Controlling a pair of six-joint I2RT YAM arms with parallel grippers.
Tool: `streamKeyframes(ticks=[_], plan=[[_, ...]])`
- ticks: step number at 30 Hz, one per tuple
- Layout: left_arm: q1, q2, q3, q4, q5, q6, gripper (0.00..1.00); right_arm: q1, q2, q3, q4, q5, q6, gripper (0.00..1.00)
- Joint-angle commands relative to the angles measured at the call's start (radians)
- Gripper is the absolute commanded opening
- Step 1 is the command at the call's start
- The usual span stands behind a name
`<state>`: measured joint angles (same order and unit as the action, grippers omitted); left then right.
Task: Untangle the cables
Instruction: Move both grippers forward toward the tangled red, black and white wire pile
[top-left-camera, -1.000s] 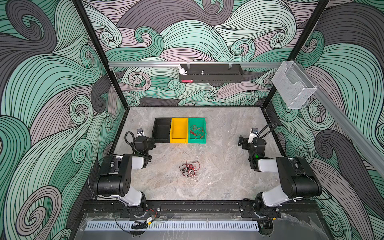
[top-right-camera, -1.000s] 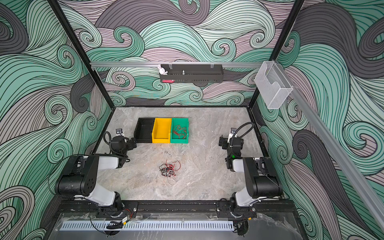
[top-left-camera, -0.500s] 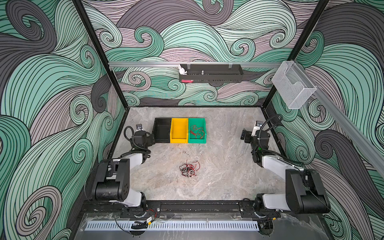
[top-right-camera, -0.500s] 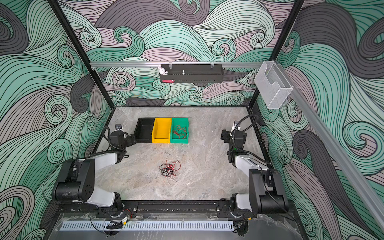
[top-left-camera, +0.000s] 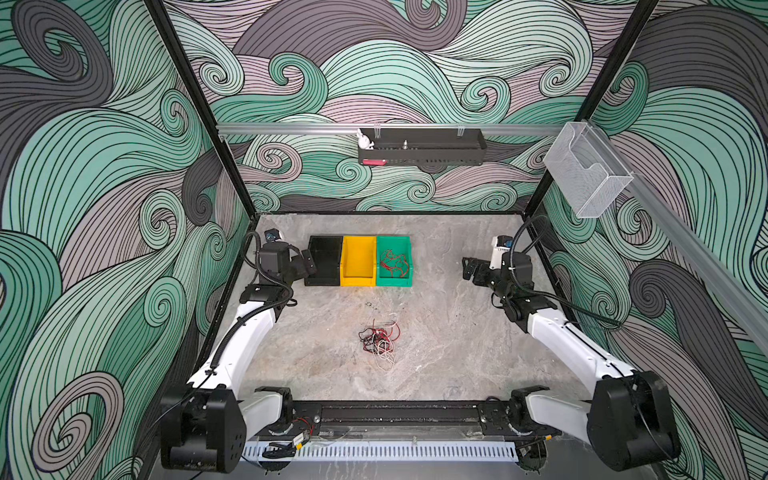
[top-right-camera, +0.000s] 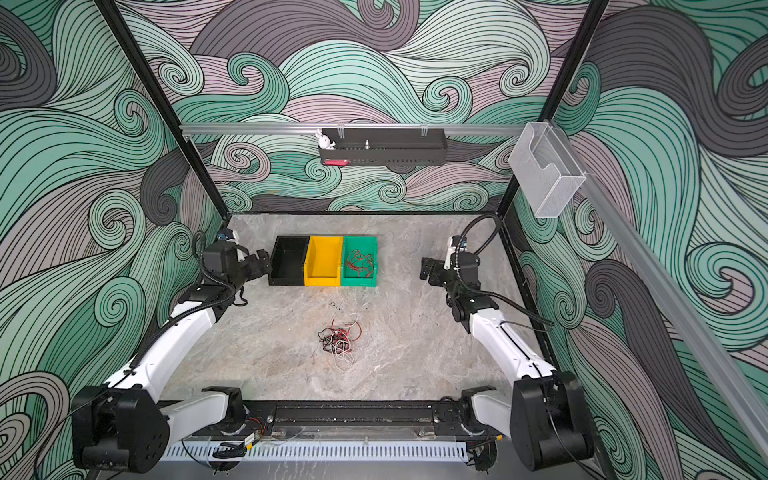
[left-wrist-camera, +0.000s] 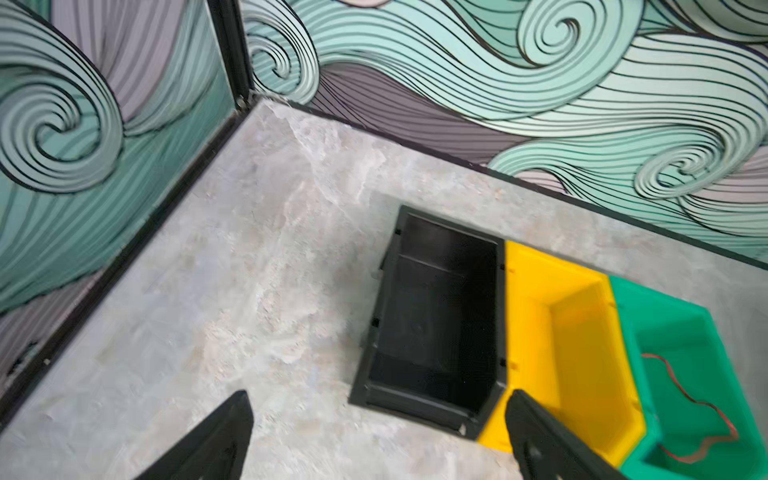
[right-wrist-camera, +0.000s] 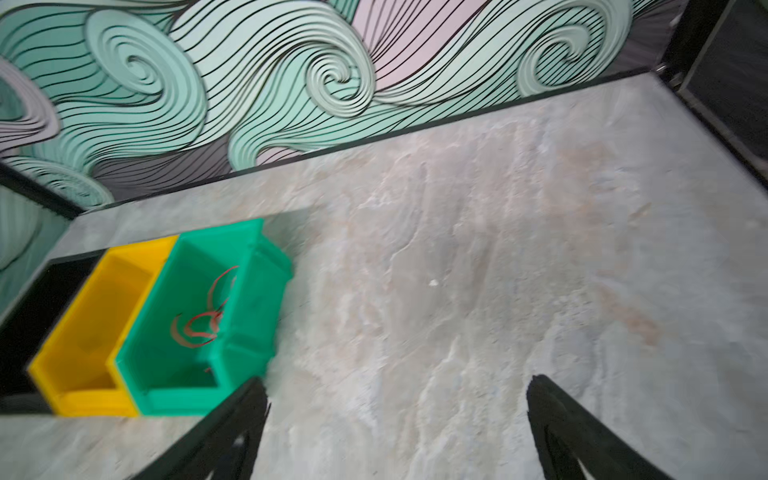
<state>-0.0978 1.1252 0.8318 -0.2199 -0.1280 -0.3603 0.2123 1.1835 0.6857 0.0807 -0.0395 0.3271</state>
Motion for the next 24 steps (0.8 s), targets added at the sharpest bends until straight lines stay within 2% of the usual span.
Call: streamKeyframes(ticks=[1, 5, 9, 15, 24], plan=[[-0.085, -0.049, -0.008, -0.19, 0.088, -0.131, 0.97, 0.042, -0.018, -0.006, -0.101, -0.146, 0.133, 0.96], [-0.207, -0.11, -0.086, -0.188, 0.138, -0.207, 0.97, 0.141, -0.043, -0.028, -0.111, -0.216, 0.197, 0.93], [-0.315, -0.176, -0.19, -0.131, 0.202, -0.306, 0.96, 0.269, -0.085, -0.057, -0.11, -0.206, 0.232, 0.93], [-0.446, -0.247, -0.313, -0.06, 0.217, -0.396, 0.96, 0.434, -0.072, -0.1, -0.081, -0.158, 0.267, 0.92], [-0.609, -0.209, -0.373, 0.032, 0.258, -0.434, 0.94, 0.572, 0.022, -0.095, -0.079, -0.131, 0.274, 0.92]])
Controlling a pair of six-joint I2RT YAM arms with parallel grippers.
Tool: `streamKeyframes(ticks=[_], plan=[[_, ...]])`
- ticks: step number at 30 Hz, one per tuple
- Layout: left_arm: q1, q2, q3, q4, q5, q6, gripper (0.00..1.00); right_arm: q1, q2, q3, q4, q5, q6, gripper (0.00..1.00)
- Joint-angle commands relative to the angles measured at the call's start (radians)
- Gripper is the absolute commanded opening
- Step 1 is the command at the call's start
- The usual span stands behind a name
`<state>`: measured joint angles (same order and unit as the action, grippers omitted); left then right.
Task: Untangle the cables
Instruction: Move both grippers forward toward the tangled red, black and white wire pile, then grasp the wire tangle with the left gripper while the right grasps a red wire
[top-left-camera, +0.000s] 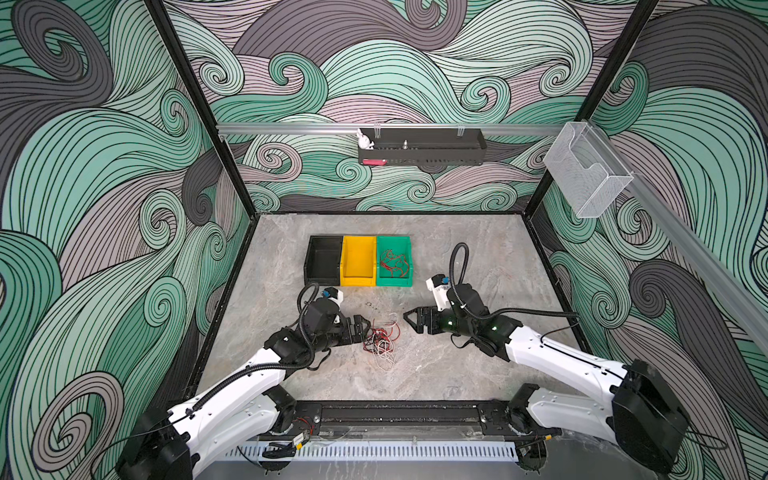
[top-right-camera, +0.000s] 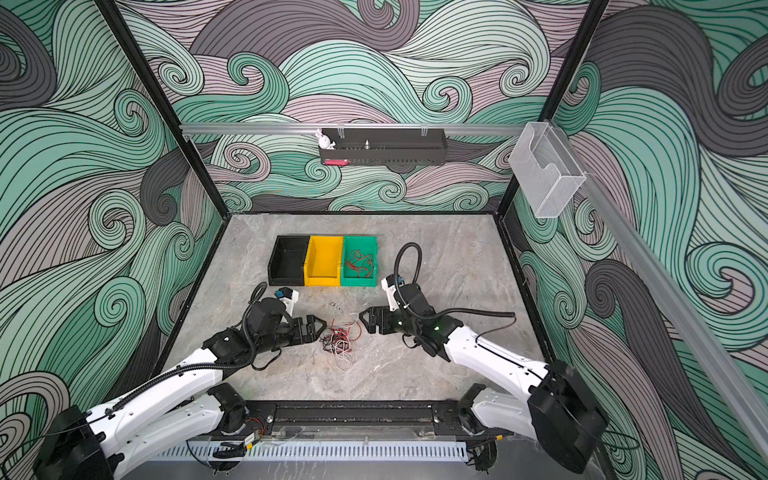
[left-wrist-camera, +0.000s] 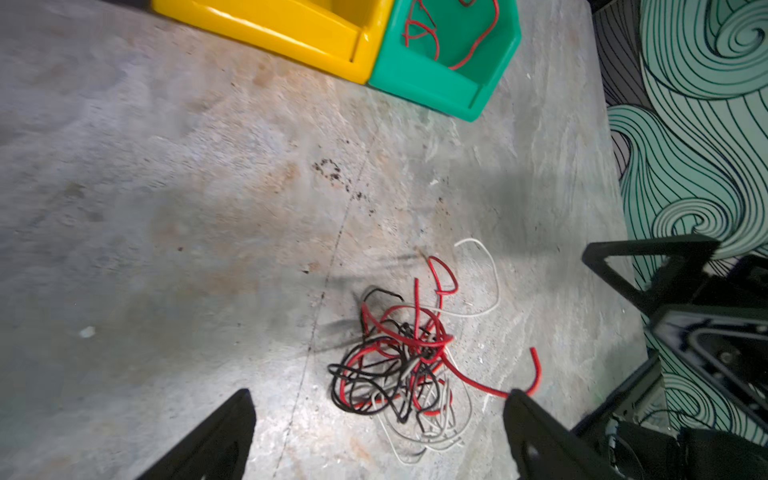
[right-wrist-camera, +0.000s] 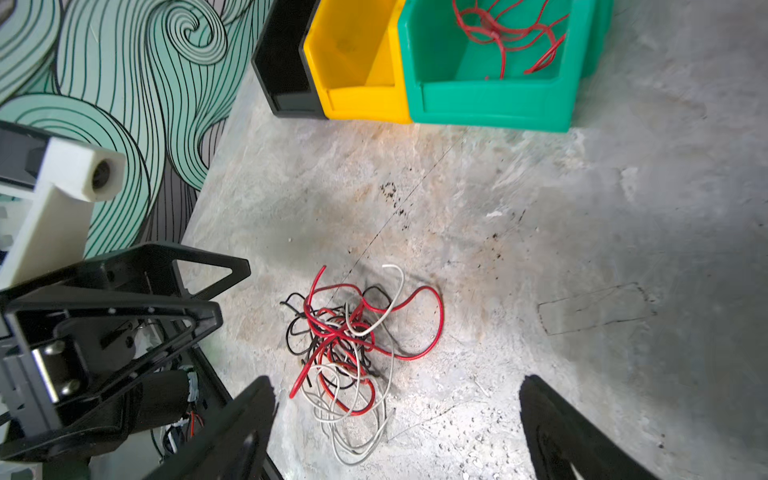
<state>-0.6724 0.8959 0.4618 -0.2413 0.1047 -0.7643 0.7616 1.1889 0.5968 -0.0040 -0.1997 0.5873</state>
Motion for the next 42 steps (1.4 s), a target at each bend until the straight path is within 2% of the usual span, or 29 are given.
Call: streamKeyframes(ticks=[1, 12, 22, 24, 26, 27, 29, 34, 42], plan=[[-0.051, 0.035, -0.005, 0.058, 0.018, -0.032, 0.94, 0.029, 0.026, -0.003, 0.004, 0.028, 0.013, 0.92], [-0.114, 0.24, -0.007, 0.191, -0.01, -0.039, 0.82, 0.05, 0.079, 0.057, -0.056, 0.072, -0.048, 0.89], [-0.116, 0.357, 0.028, 0.197, -0.029, -0.007, 0.59, 0.05, 0.17, 0.101, -0.052, 0.058, -0.055, 0.89], [-0.116, 0.357, 0.029, 0.191, -0.04, -0.004, 0.49, 0.05, 0.189, 0.115, -0.056, 0.063, -0.062, 0.9], [-0.115, 0.356, 0.029, 0.172, -0.066, -0.005, 0.21, 0.05, 0.212, 0.133, -0.056, 0.054, -0.064, 0.9], [-0.116, 0.356, 0.032, 0.161, -0.077, -0.004, 0.13, 0.05, 0.223, 0.141, -0.054, 0.047, -0.064, 0.9], [-0.115, 0.355, 0.034, 0.146, -0.087, -0.003, 0.04, 0.05, 0.251, 0.156, -0.049, 0.034, -0.063, 0.9], [-0.111, 0.345, 0.043, 0.129, -0.088, 0.013, 0.01, 0.05, 0.308, 0.197, -0.058, 0.007, -0.065, 0.89], [-0.101, 0.335, 0.044, 0.129, -0.068, 0.037, 0.0, 0.067, 0.371, 0.229, -0.042, -0.082, -0.066, 0.8]])
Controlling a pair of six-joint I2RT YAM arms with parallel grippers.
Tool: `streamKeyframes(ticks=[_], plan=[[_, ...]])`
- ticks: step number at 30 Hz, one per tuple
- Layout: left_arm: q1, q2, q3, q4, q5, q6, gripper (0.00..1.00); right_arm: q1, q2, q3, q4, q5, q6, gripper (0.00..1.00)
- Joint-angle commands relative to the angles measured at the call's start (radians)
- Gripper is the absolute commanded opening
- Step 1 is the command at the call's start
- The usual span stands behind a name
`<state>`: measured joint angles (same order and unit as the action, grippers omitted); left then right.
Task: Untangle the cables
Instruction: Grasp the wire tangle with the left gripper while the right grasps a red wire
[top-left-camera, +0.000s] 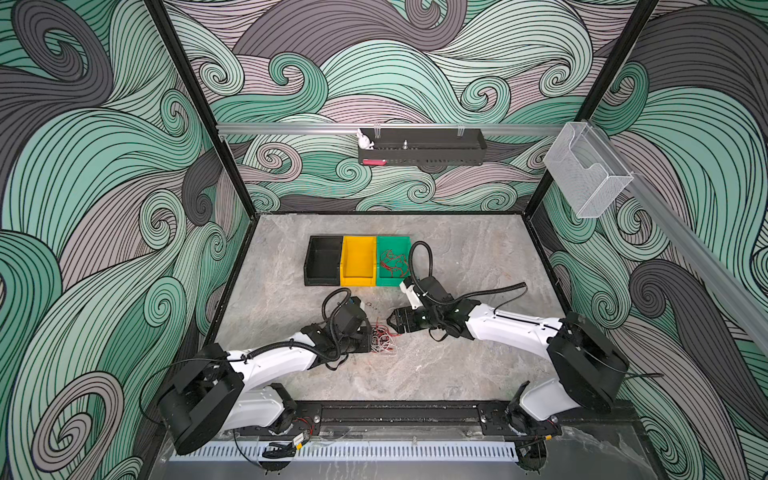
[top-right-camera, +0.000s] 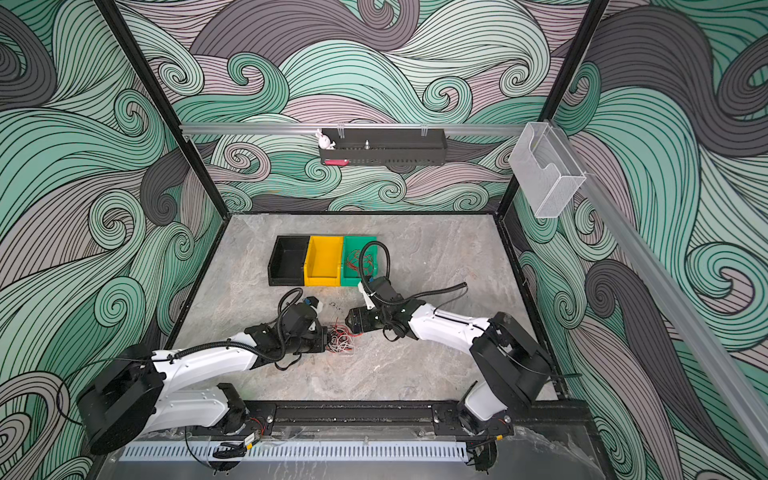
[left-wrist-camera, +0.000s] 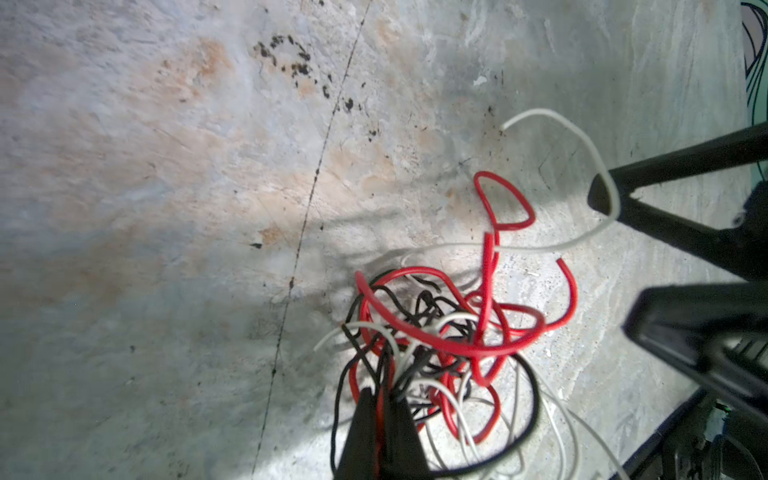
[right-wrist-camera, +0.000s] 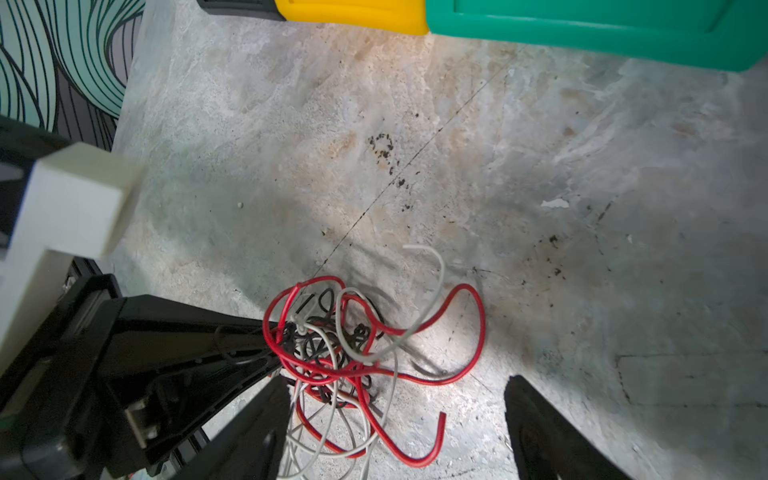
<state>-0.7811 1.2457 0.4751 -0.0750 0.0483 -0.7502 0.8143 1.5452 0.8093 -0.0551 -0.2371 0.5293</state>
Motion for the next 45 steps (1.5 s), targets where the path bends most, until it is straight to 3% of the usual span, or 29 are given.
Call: streamKeyframes(ticks=[1, 5, 14, 18, 23, 32, 37, 45], plan=[[0.009, -0.018, 0.033, -0.038, -0.01, 0.026, 0.0, 0.021, 0.022, 0.016, 0.015, -0.057, -0.002, 0.79], [0.013, -0.03, 0.036, -0.029, 0.01, 0.031, 0.0, 0.049, 0.072, 0.015, 0.055, -0.104, 0.021, 0.69], [0.015, -0.081, 0.023, -0.022, 0.043, 0.034, 0.0, 0.068, 0.098, -0.019, 0.123, -0.089, 0.046, 0.46], [0.015, -0.117, 0.014, -0.036, 0.028, 0.031, 0.0, 0.067, 0.096, -0.027, 0.111, -0.073, 0.039, 0.29], [0.014, -0.163, 0.011, -0.073, 0.006, 0.031, 0.0, 0.065, 0.075, -0.05, 0.089, -0.04, 0.04, 0.14], [0.019, -0.195, 0.003, -0.103, -0.008, 0.04, 0.01, 0.066, 0.007, -0.071, 0.048, -0.04, 0.023, 0.16], [0.019, -0.19, 0.009, -0.09, 0.023, 0.08, 0.02, 0.067, -0.016, -0.075, 0.05, -0.122, 0.014, 0.41], [0.017, -0.149, 0.046, -0.094, 0.106, 0.143, 0.03, 0.062, -0.1, -0.015, -0.094, -0.017, -0.143, 0.46]])
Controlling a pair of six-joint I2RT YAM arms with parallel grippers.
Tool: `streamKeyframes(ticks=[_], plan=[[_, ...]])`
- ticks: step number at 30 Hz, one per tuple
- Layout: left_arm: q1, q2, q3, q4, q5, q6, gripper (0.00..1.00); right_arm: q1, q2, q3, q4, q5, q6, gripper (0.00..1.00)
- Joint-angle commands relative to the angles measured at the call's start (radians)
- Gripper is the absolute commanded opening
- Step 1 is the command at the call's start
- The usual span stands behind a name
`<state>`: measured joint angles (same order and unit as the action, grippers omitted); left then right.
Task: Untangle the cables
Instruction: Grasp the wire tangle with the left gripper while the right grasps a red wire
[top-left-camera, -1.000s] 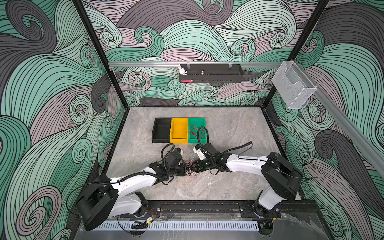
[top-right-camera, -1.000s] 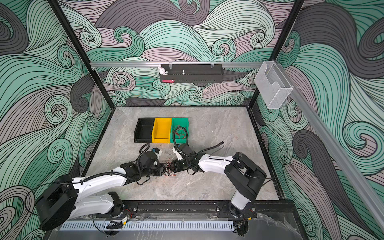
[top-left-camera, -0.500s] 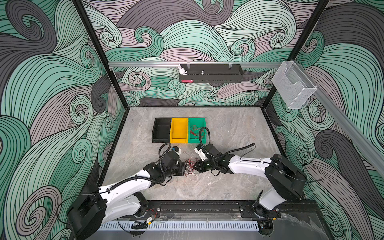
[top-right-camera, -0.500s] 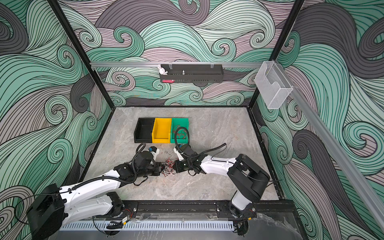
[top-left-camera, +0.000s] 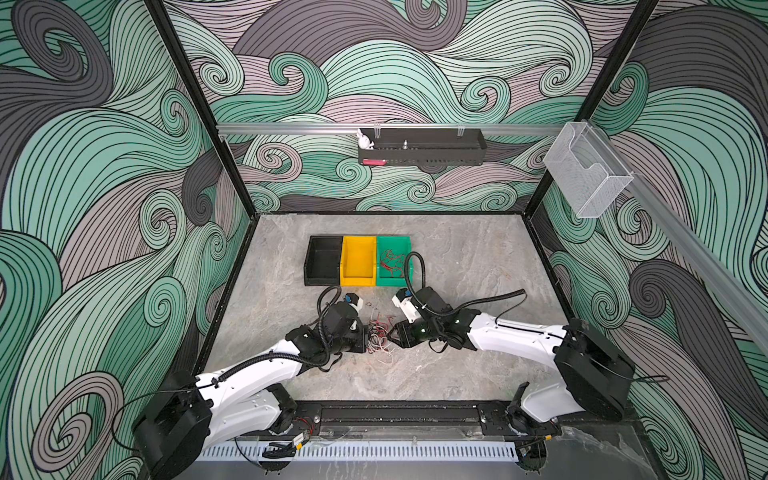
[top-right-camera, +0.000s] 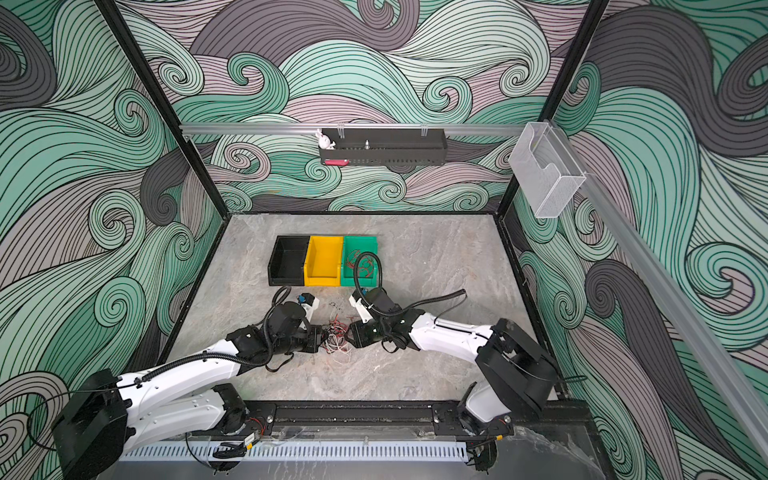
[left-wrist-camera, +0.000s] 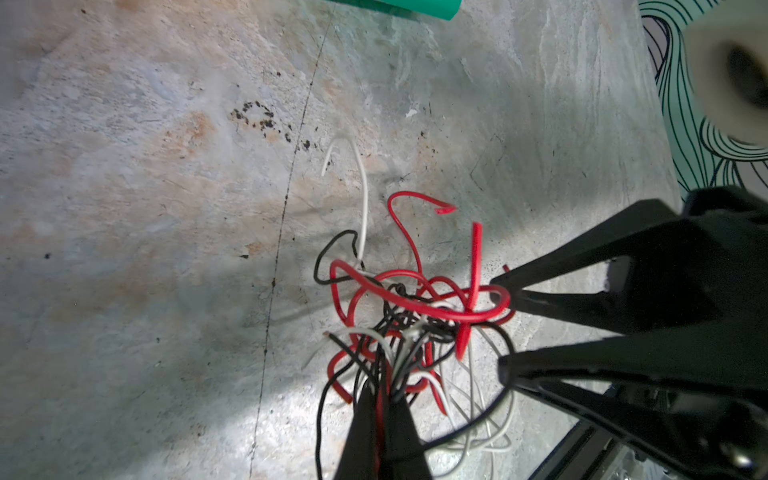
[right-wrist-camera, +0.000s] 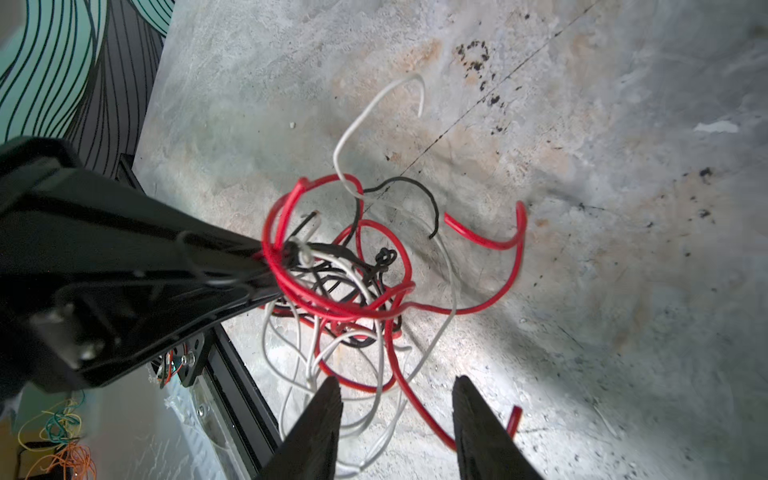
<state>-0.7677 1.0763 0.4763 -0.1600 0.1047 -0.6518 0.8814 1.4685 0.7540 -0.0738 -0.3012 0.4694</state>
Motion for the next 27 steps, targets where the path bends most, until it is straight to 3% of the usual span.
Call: streamKeyframes(ticks=[1, 10, 17, 27], plan=[[0.004, 0.034, 0.049, -0.006, 0.063, 0.05, 0.03, -0.008, -0.026, 0.054, -0.091, 0.05, -0.103, 0.46], [-0.005, 0.079, 0.061, 0.059, 0.142, 0.07, 0.03, -0.012, 0.051, 0.148, -0.132, 0.038, -0.201, 0.46], [-0.005, 0.09, 0.059, 0.062, 0.147, 0.08, 0.02, -0.012, 0.107, 0.142, -0.078, -0.001, -0.193, 0.41], [-0.004, 0.087, 0.065, -0.002, 0.062, 0.059, 0.03, -0.012, 0.13, 0.104, -0.029, -0.02, -0.163, 0.2]])
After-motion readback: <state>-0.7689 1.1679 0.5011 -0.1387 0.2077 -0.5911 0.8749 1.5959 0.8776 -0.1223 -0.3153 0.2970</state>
